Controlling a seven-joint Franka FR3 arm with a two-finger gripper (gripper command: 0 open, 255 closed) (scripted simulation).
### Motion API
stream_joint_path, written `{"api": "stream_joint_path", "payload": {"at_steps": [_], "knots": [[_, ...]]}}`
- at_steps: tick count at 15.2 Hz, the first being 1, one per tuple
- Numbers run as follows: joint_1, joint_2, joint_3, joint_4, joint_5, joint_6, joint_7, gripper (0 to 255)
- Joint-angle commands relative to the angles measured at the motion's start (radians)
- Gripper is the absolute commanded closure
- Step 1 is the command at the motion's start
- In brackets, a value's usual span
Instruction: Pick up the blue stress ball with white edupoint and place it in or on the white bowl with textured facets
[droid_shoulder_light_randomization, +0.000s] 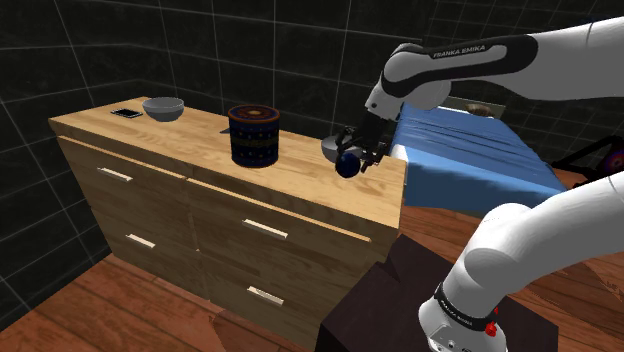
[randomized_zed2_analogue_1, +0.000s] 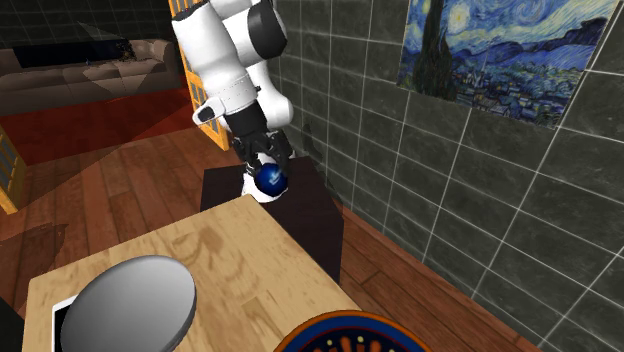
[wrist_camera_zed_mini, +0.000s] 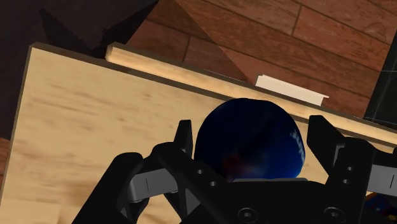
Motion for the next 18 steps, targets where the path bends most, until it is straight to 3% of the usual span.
{"api": "stream_joint_path", "payload": {"at_steps": [1,8,18], "knots": [[-0.001,-0.006,0.0,0.022,-0.005,-0.027,0.009,255],[-0.003,-0.017,0.002,0.099,-0.015,-0.111,0.038,255],[-0.031,0.313,-0.155,0.423,-0.012,-0.17,-0.15,255]]}}
